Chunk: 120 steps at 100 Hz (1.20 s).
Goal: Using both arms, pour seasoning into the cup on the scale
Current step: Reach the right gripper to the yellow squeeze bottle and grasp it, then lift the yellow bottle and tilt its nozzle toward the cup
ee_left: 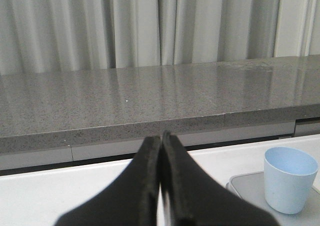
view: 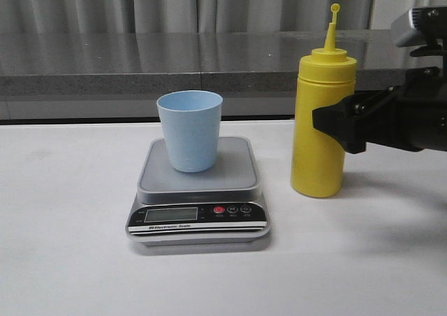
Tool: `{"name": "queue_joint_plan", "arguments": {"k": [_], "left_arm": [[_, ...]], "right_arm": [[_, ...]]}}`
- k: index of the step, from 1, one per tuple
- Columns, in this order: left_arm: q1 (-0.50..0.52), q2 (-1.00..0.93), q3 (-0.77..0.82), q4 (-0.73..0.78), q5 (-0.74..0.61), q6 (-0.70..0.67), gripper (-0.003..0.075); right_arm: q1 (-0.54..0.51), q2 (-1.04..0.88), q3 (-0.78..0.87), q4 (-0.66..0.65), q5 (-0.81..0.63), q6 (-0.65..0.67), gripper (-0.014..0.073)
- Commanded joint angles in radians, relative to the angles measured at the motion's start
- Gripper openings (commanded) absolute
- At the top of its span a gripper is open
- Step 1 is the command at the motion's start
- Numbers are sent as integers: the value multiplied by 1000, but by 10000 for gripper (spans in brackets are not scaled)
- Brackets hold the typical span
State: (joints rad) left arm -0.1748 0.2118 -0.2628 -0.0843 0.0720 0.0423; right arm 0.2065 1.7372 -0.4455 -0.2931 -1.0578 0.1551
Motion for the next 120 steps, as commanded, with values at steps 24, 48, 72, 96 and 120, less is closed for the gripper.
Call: {"name": "queue_joint_plan", "arguments": {"k": [24,48,72,96,120], "left_arm": [[0,7,-27,-2,-91,-4,-18],[0,7,-27,-2,-91,-4,-18],[0,7,-27,-2,-91,-4,-18],[0,7,-27,-2,-91,-4,-18],[0,7,-27,-2,-91,-4,-18]], "right_arm": [[-1,37,-102,-51,-87,54,639],[-1,83,-146,-76,-84,81,633],[-1,91,-164,-82,-83,81,585],[-1,91,-164,-82,-99,81,241],[-2,72,-164,-92,-125,57,214]]}}
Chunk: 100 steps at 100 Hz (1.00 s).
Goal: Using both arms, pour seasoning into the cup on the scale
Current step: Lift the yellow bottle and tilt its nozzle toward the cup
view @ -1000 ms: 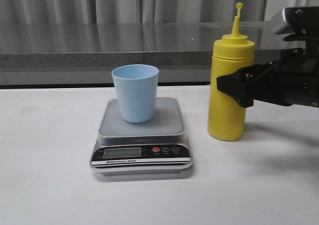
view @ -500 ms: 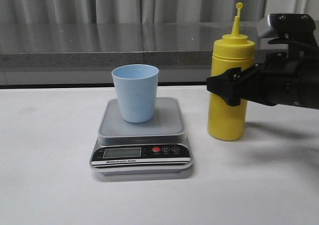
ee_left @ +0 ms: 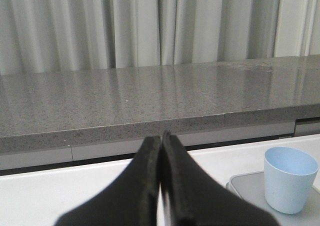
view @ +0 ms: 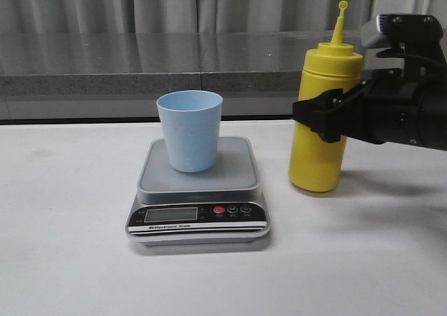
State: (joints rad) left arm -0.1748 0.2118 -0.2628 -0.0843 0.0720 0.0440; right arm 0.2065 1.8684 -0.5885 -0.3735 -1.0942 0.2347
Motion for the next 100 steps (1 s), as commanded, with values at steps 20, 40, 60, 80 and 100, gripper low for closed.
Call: {"name": "queue_joint_plan", "arguments": {"k": [20,40,60,80,100], "left_arm": [[0,7,-27,-2,-91,-5,-18],[0,7,-27,-2,-91,-5,-18],[0,7,-27,-2,-91,-5,-18],[0,7,-27,-2,-91,-5,-18],[0,7,-27,-2,-91,-5,-18]], "right_arm": [[-2,-134,-46,-56,49,-175,214],[2,-204,-154,-164,306,-185,214],[61,-214,-288,-269,536,-186,214],[139,-214,-403,-330,745,-248,214],[189,-214,-484,-375,878,-323,214]]}}
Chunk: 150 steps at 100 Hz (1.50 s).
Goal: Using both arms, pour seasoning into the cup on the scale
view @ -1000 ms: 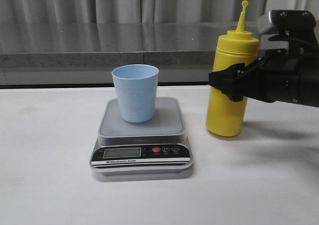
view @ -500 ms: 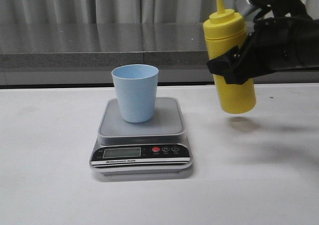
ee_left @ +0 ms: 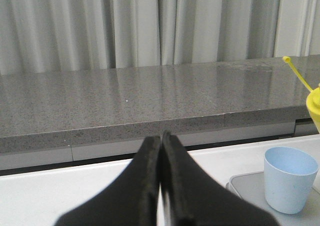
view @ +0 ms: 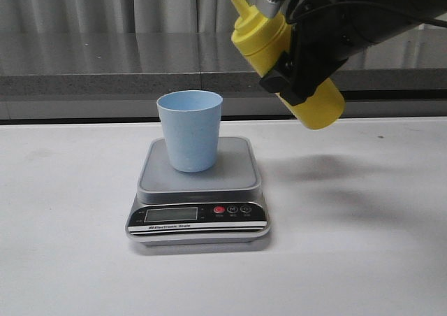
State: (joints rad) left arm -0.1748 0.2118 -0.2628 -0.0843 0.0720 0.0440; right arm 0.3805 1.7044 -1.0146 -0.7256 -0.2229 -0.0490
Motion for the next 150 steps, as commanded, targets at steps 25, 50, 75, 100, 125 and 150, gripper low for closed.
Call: {"name": "queue_joint_plan", "arguments": {"k": [25,50,75,100,125,150], "left_arm": [[0,7,-27,-2,-91,-5,-18],[0,7,-27,-2,-91,-5,-18],[0,7,-27,-2,-91,-5,-18],[0,7,-27,-2,-91,-5,-18],[0,7,-27,-2,-91,-5,-18],[0,7,-27,-2,-91,-5,-18]], "right_arm": [[56,-50,-120,-157,166,-51,214],[102,-49,-133,-345,268,-51,214],[126,-49,-136,-469,332,-51,214],[158,-12,-194,-570,426,-51,214],[214,26,-215,-709,508,-51,214],[235,30,-215,-827,574,-51,214]]}}
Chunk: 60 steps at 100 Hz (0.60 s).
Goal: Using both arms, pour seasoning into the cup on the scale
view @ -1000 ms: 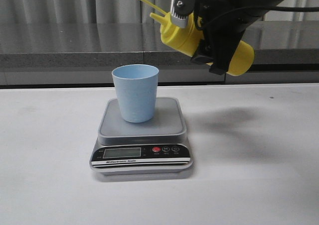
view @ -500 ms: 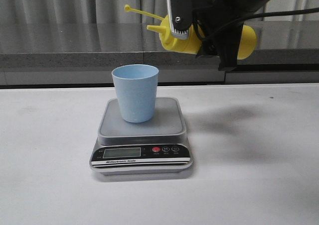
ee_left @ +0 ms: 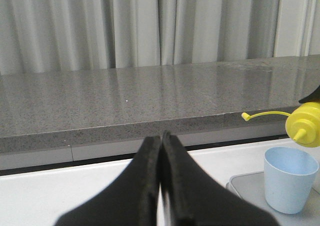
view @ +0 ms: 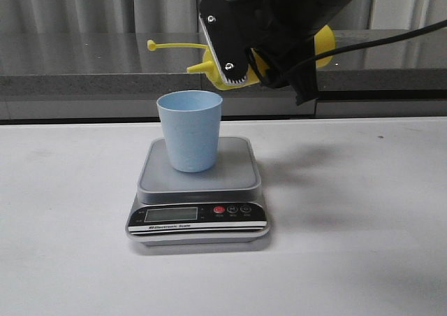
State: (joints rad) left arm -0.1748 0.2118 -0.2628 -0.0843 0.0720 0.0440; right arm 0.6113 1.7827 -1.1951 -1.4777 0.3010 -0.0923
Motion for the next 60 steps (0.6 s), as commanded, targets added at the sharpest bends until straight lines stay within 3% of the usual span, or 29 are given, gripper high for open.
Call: {"name": "queue_joint_plan", "arguments": {"k": [1,60], "left_arm": [[0,7,-27,-2,-91,-5,-18],[0,7,-27,-2,-91,-5,-18]], "right_arm": [[5,-49,-35,-78,52,-8,214],[9,-49,-35,-200,95,-7,214]]}}
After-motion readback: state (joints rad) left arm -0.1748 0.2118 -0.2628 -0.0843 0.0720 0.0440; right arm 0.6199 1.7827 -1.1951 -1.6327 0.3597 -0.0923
